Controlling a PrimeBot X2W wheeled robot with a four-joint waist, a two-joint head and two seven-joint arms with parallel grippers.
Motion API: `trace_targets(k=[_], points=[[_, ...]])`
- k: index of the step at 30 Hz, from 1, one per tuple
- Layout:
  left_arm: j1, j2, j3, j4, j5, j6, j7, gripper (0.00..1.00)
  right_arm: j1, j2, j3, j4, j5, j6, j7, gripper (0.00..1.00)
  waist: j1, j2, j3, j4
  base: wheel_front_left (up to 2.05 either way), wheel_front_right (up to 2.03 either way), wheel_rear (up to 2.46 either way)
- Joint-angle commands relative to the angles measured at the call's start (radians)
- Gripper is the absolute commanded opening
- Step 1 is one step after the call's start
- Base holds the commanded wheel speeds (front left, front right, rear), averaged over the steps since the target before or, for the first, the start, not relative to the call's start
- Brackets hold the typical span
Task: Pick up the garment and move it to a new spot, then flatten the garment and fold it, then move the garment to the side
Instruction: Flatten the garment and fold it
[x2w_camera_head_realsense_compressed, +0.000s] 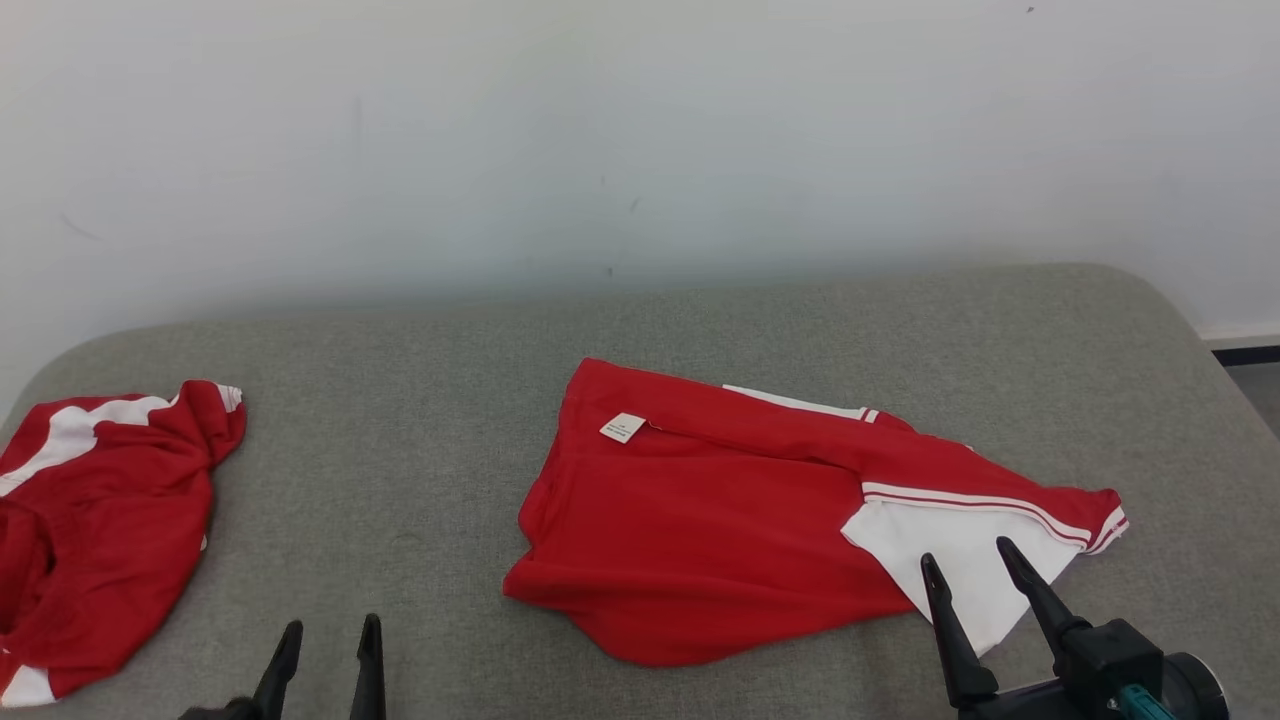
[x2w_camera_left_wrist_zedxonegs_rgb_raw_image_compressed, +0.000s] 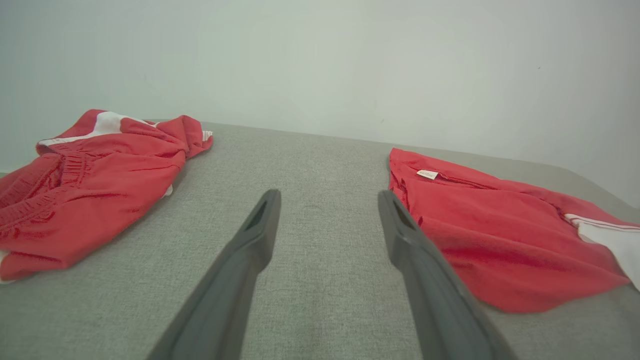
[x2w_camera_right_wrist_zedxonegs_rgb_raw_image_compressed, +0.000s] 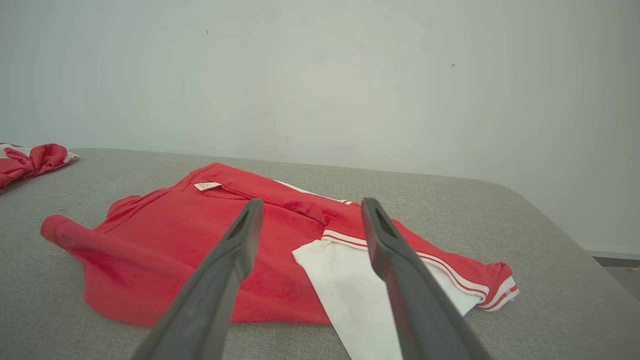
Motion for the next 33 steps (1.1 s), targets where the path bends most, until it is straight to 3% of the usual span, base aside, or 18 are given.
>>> trace_targets(k=[1,8,9,17,23,33], points=[[-0.038,0.004,-0.003,0.012,-0.005,-0.001,0.019,1.00,0.005,0.003,0.003,-0.008,0.004,-0.003,0.002,1.00,0.0001,0.0001,0.016,-0.016,0.00,0.00,0.00],[-0.235,0.003,-0.022,0.122,-0.037,0.003,0.165,1.00,-0.015,0.008,0.020,-0.037,0.009,-0.002,0.009,1.00,0.0001,0.0001,0.085,-0.079,0.00,0.00,0.00],[-0.324,0.001,-0.020,0.167,-0.058,0.006,0.219,1.00,-0.031,0.009,0.028,-0.049,0.012,-0.003,0.009,1.00,0.0001,0.0001,0.126,-0.104,0.00,0.00,0.00],[-0.585,0.022,-0.013,0.326,-0.084,0.027,0.373,1.00,-0.089,0.023,0.063,-0.060,0.019,-0.002,-0.004,1.00,0.0001,0.0001,0.256,-0.193,0.00,0.00,0.00],[-0.732,0.057,-0.028,0.440,-0.076,0.027,0.459,1.00,-0.126,0.034,0.094,-0.047,0.022,-0.002,-0.024,1.00,0.0001,0.0001,0.324,-0.260,0.00,0.00,0.00],[-0.862,0.078,-0.052,0.569,-0.074,0.029,0.511,1.00,-0.149,0.042,0.114,-0.028,0.028,-0.003,-0.047,1.00,0.0001,0.0001,0.375,-0.324,0.00,0.00,0.00]])
